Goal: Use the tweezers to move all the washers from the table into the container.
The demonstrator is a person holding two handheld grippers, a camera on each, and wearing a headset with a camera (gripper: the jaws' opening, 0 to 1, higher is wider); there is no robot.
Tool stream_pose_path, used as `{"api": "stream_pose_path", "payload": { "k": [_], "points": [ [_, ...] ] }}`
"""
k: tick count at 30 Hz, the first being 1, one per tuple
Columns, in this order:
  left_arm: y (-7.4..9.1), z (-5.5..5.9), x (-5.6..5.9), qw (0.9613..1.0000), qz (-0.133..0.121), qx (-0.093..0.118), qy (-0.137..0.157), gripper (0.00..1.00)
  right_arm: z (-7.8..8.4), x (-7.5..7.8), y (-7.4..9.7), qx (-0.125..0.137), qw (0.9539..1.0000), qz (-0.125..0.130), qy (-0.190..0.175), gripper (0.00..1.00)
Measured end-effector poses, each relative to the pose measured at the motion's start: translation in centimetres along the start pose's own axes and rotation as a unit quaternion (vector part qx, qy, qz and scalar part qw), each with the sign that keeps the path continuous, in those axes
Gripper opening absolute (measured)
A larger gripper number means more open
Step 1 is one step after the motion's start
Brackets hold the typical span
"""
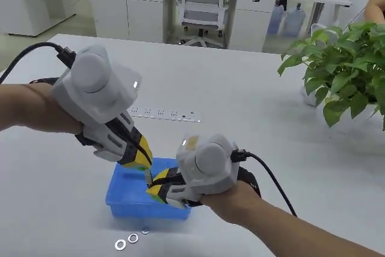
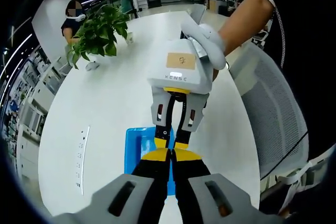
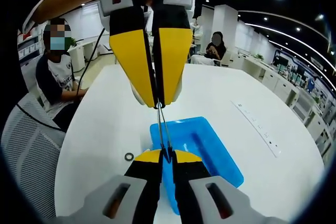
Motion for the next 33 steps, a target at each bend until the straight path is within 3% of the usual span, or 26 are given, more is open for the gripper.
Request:
{"api": "stream_pose_path", "payload": {
  "k": [15, 33],
  "points": [
    [-0.8, 0.5, 2.1, 1.0000, 0.006, -0.004, 0.003, 0.05, 0.5, -2.4, 0.2, -0.001, 0.9999, -0.013, 0.003, 0.08],
    [-2.6, 2.0, 3.3, 0.9999, 0.008, -0.006, -0.001, 0.05, 2.1, -4.2, -0.5, -0.007, 0.9998, -0.016, 0.012, 0.10]
  ]
}}
Point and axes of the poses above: the centre of the closed fingertips' face, and the gripper's own axes: y roughly backward along the fingers, x roughly to its right, z roughly out of its underside, the point moved 7 cm from there along y, roughly backward along the fingers, and after that the axes turned 13 degrees about z, right-handed, at the moved point
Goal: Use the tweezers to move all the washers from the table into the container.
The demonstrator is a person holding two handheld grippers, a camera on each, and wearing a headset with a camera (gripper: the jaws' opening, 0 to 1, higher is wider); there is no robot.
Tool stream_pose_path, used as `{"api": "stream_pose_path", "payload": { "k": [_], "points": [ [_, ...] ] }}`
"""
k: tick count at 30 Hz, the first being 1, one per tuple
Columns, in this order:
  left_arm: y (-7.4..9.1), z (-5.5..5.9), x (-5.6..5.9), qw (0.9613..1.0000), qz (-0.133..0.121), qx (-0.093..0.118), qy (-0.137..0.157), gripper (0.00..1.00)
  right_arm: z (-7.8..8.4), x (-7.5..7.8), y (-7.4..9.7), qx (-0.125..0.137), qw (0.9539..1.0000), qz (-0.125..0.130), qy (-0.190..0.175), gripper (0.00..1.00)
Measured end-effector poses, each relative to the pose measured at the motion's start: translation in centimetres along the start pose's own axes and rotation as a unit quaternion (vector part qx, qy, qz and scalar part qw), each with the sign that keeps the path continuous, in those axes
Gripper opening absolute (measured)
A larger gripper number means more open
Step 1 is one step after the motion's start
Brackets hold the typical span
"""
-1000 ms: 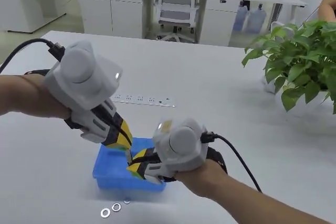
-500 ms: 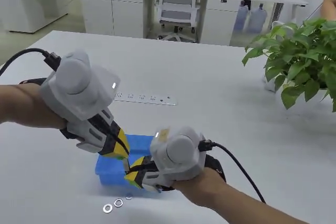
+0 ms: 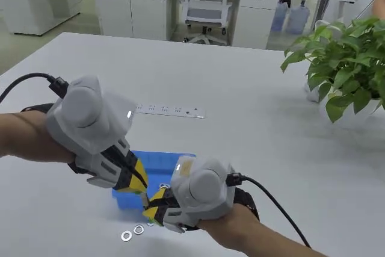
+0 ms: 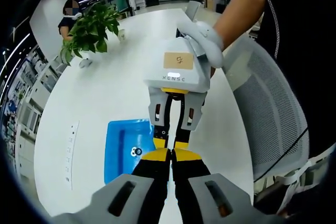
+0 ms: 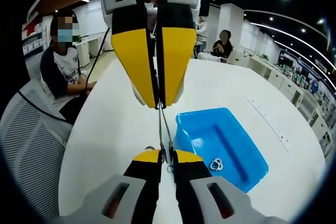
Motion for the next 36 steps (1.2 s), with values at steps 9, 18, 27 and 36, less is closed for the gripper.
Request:
{"api": "stream_pose_path", "payload": {
  "k": [9, 18, 27, 36],
  "points": [
    [-0.8, 1.0, 0.2, 1.0000, -0.001, 0.000, 0.001, 0.05, 0.6, -0.7, -0.8, -0.007, 0.9998, 0.002, 0.019, 0.10],
    [-1.3, 1.2, -0.1, 1.0000, -0.001, 0.001, -0.002, 0.05, 1.1, -0.5, -1.1, -0.010, 0.9997, 0.007, 0.021, 0.10],
    [-1.8, 1.5, -0.5, 1.0000, 0.007, 0.002, -0.002, 0.05, 1.7, -0.5, -1.3, -0.012, 0.9997, 0.008, 0.022, 0.11],
    [-2.1, 1.9, -0.8, 1.0000, 0.008, 0.003, 0.004, 0.05, 2.0, -0.5, -1.7, -0.014, 0.9996, 0.008, 0.023, 0.11]
  ]
}}
Point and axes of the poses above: the centre of the closed fingertips' face, and the gripper's own axes: y roughly backward along the fingers, x roughly to its right, z roughly out of its underside, the point moved 7 cm from there along y, roughly backward along the fingers, and after that the axes turned 13 degrees about z, right-handed, at the moved point
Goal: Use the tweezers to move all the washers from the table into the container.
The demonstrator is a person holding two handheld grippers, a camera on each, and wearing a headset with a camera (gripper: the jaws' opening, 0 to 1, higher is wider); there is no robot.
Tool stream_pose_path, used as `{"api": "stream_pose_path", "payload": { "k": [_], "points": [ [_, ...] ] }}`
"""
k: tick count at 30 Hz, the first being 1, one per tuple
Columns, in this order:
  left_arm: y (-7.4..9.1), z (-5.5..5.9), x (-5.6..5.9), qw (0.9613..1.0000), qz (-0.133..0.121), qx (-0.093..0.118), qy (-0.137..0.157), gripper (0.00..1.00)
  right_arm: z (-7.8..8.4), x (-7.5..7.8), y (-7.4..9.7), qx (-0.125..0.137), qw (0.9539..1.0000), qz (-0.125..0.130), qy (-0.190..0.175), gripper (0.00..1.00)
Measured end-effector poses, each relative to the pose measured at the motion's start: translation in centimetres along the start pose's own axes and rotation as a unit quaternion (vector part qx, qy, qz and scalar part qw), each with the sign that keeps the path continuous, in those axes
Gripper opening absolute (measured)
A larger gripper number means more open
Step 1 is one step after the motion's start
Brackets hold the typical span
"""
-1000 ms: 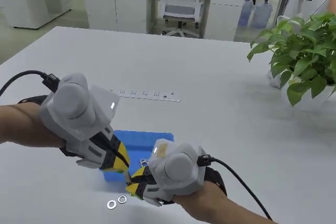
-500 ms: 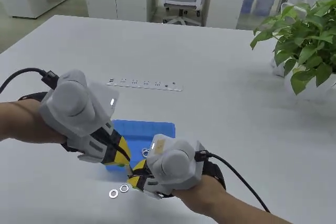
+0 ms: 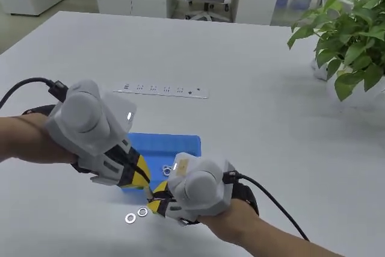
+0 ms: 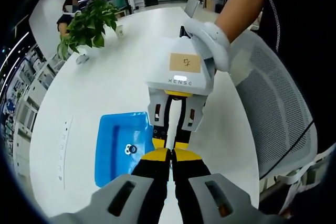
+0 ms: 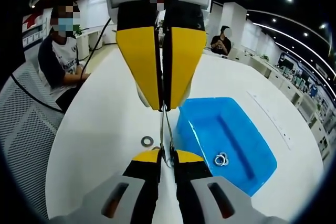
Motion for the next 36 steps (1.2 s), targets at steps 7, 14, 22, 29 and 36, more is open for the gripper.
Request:
{"api": "stream_pose_path", "payload": {
  "k": [7, 14, 22, 29, 36],
  "points": [
    [0.0, 0.5, -0.3, 0.9999, 0.001, 0.007, 0.013, 0.05, 0.1, 0.0, -0.3, -0.001, 1.0000, -0.002, -0.001, 0.11],
    [-0.3, 0.7, -0.5, 0.9998, 0.004, 0.007, 0.016, 0.05, 0.4, 0.0, -0.5, -0.004, 1.0000, -0.003, -0.002, 0.11],
    [-0.4, 0.9, -0.8, 0.9997, 0.006, 0.009, 0.022, 0.05, 0.6, 0.0, -0.7, -0.004, 1.0000, -0.004, -0.003, 0.11],
    [-0.4, 0.8, -1.1, 0.9995, 0.007, 0.013, 0.027, 0.05, 0.7, 0.0, -0.7, -0.005, 0.9999, -0.004, -0.013, 0.10],
    [-0.4, 0.6, -0.9, 0.9996, 0.011, 0.006, 0.027, 0.05, 0.7, 0.0, -0.7, -0.010, 0.9997, -0.004, -0.020, 0.09]
  ]
}}
Point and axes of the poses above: the centre of the closed fingertips' face, and the gripper's own axes: y roughly backward along the fingers, x roughly to its right, z roughly out of its underside, the point moved 7 cm from there along y, roughly backward along the fingers, and after that the axes turned 13 degrees about z, right-handed, at the moved point
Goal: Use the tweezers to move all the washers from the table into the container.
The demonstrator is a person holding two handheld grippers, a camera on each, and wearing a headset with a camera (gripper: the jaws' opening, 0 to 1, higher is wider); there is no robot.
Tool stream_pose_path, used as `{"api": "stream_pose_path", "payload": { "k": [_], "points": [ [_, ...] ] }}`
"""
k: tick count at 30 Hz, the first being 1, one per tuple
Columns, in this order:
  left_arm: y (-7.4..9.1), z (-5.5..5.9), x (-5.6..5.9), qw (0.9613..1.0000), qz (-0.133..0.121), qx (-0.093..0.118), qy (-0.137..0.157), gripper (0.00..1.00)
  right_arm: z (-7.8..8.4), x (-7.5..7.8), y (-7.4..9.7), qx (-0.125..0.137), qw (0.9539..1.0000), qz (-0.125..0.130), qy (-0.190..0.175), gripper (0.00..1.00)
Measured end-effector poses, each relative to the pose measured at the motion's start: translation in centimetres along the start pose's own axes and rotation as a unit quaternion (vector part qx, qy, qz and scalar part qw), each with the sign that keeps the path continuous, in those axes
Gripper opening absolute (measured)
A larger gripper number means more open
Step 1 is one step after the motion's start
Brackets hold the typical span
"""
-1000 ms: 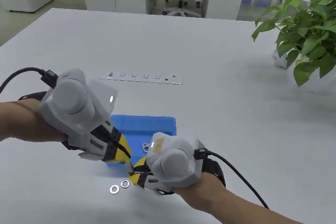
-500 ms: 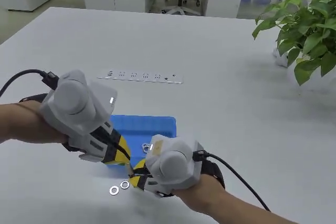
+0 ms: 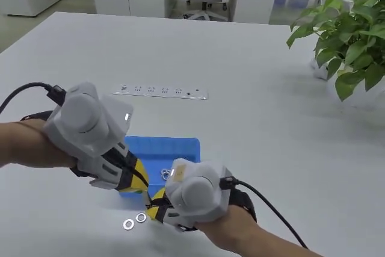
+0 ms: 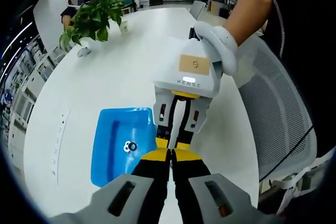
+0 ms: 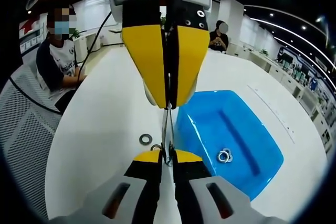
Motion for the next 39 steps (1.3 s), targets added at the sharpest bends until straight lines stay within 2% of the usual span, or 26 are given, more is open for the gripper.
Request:
{"api": "stream_pose_path", "payload": {
  "k": [13, 22, 34, 39],
  "points": [
    [1.1, -1.1, 0.5, 1.0000, 0.000, 0.002, -0.004, 0.05, -1.0, 0.1, 1.2, 0.007, 0.9999, -0.001, -0.010, 0.09],
    [2.5, -2.5, 0.8, 0.9999, 0.005, 0.000, -0.016, 0.05, -2.3, 0.6, 2.6, 0.015, 0.9995, -0.002, -0.030, 0.09],
    [4.2, -4.3, 0.5, 0.9995, 0.004, 0.000, -0.031, 0.05, -3.8, 2.0, 4.1, 0.017, 0.9993, 0.010, -0.031, 0.09],
    [5.0, -4.9, -0.1, 0.9993, 0.001, -0.001, -0.036, 0.05, -4.5, 2.8, 4.2, 0.019, 0.9994, 0.013, -0.027, 0.09]
  ]
}}
Point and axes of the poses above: the centre of the closed fingertips' face, and the gripper's own axes: y roughly backward along the fingers, x roughly to its right, z roughly out of its underside, the point moved 7 cm from there along y, roughly backward along the fingers, and after that the axes turned 13 degrees about z, right-handed, at the moved point
